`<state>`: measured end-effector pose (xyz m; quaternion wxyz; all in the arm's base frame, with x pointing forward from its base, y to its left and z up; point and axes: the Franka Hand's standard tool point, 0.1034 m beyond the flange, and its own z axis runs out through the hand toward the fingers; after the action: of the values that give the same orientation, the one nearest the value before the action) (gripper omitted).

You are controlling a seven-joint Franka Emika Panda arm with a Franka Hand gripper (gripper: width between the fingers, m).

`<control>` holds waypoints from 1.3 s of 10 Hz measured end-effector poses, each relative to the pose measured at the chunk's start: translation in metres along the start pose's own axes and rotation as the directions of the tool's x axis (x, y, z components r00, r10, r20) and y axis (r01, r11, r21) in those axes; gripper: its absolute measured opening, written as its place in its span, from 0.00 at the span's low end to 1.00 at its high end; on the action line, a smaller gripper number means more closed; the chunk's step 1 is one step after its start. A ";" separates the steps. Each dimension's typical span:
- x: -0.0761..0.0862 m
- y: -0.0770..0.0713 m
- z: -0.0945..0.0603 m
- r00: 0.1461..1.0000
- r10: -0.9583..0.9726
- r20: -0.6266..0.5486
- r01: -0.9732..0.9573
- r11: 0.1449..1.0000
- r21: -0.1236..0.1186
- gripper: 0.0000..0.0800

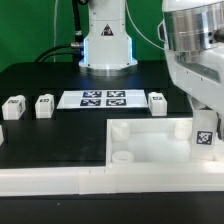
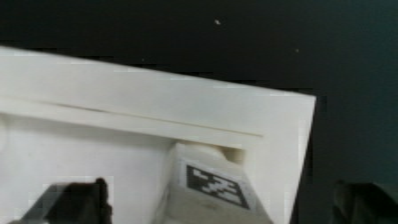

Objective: Assemble one leg

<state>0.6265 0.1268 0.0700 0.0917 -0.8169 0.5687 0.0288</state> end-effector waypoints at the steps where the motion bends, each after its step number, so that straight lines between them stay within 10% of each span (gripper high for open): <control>1: 0.001 0.000 0.000 0.995 -0.096 -0.002 0.096 0.995 -0.002 0.80; 4: 0.006 0.002 -0.001 0.893 -0.449 -0.014 0.449 0.893 -0.031 0.81; 8: 0.019 -0.007 -0.010 0.428 -0.903 -0.044 0.895 0.430 -0.116 0.81; 11: 0.018 -0.007 -0.008 0.551 -0.833 -0.060 0.826 0.554 -0.106 0.65; 13: 0.019 -0.006 -0.008 0.711 -0.699 -0.079 0.693 0.715 -0.093 0.37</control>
Offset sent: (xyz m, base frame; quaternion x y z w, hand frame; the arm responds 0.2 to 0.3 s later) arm 0.0000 0.0000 0.0000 0.0000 0.0000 -0.1790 0.9838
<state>0.6383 0.1093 0.0756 0.0419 -0.9734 0.2222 -0.0363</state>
